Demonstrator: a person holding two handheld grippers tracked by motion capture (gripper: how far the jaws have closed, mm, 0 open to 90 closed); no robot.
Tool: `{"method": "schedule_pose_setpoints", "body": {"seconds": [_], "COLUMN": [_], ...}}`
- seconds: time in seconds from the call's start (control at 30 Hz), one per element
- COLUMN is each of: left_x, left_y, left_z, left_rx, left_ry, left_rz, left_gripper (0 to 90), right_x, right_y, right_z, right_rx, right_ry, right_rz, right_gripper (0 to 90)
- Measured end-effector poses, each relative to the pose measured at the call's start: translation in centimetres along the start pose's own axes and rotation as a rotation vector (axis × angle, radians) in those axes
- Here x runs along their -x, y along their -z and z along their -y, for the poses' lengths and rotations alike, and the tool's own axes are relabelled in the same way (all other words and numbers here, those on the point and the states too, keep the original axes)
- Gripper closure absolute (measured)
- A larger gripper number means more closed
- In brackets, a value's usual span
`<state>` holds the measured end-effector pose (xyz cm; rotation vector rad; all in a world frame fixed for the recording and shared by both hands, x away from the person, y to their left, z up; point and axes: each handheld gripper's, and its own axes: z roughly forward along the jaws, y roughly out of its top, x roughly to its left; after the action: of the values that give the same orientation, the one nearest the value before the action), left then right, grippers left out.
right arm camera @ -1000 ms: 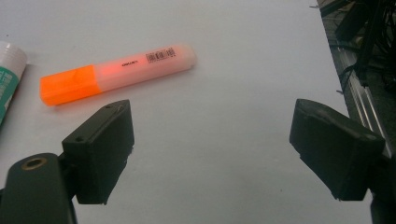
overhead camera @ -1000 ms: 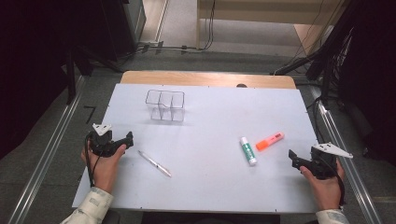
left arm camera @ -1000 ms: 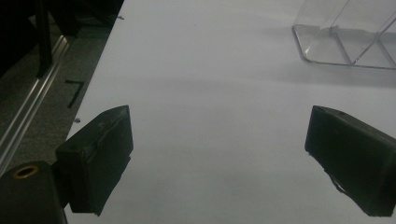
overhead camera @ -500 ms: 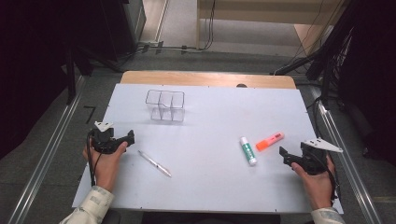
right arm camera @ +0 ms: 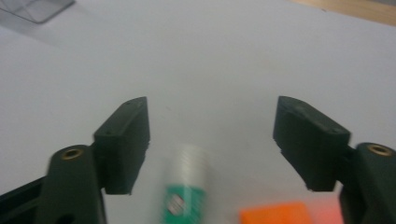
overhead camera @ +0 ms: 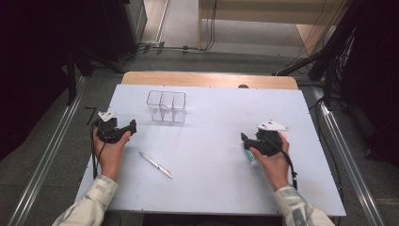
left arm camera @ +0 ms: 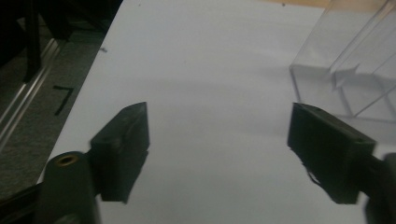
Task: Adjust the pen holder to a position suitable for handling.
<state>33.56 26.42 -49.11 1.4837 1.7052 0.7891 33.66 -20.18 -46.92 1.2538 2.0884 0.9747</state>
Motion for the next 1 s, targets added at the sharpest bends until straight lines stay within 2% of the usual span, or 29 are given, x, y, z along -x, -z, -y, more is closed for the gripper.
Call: {"method": "schedule_pose_setpoints", "body": {"seconds": [0.1, 0.17, 0.23, 0.33, 0.37, 0.43, 0.47, 0.5, 0.53, 0.63, 0.77, 0.8, 0.83, 1.0], "left_x": [0.3, 0.8, 1.1, 1.6, 1.7, 2.1, 2.1, 2.2, 2.6, 3.3, 4.0, 4.1, 4.0, 4.2], "left_y": [-1.0, -1.5, -2.1, -2.7, -3.1, -3.7, -3.7, -4.0, -4.4, -4.8, -5.2, -5.2, -5.2, -5.2], "left_z": [-0.8, -1.3, -1.9, -2.6, -2.8, -3.1, -3.1, -3.2, -3.5, -3.8, -3.8, -3.8, -3.8, -3.7], "left_rx": [0.006, 0.024, 0.033, 0.055, 0.05, 0.042, 0.042, 0.043, 0.055, 0.053, 0.045, 0.046, 0.047, 0.03], "left_ry": [-0.031, -0.062, -0.086, -0.091, -0.095, -0.098, -0.098, -0.099, -0.101, -0.126, -0.155, -0.158, -0.157, -0.155], "left_rz": [0.033, 0.031, 0.035, 0.048, 0.057, 0.089, 0.089, 0.102, 0.132, 0.16, 0.182, 0.174, 0.179, 0.199], "left_gripper": [44.9, 58.0, 67.1, 80.6, 84.0, 89.3, 90.0, 90.0, 90.0, 90.0, 90.0, 90.0, 90.0, 90.0], "right_x": [-2.4, -3.9, -5.3, -7.3, -8.0, -9.3, -10.0, -10.0, -11.0, -12.4, -13.8, -14.1, -14.3, -14.1], "right_y": [-1.8, -2.8, -3.9, -5.7, -6.4, -7.8, -8.4, -8.4, -9.6, -11.2, -12.5, -12.7, -12.9, -13.0], "right_z": [-1.7, -2.7, -3.9, -5.7, -6.2, -7.2, -7.6, -7.6, -8.2, -8.8, -9.1, -9.1, -9.1, -9.0], "right_rx": [0.0, 0.011, 0.022, 0.045, 0.046, 0.034, 0.031, 0.031, 0.022, 0.015, 0.019, 0.015, 0.016, 0.009], "right_ry": [0.031, 0.041, 0.048, 0.064, 0.067, 0.06, 0.056, 0.056, 0.023, -0.001, -0.014, -0.009, 0.0, -0.002], "right_rz": [-0.018, -0.031, -0.047, -0.056, -0.062, -0.085, -0.094, -0.094, -0.118, -0.133, -0.124, -0.116, -0.102, -0.108], "right_gripper": [46.9, 60.1, 71.0, 84.5, 87.6, 87.9, 87.9, 87.9, 87.9, 87.8, 87.8, 87.8, 87.8, 87.9]}}
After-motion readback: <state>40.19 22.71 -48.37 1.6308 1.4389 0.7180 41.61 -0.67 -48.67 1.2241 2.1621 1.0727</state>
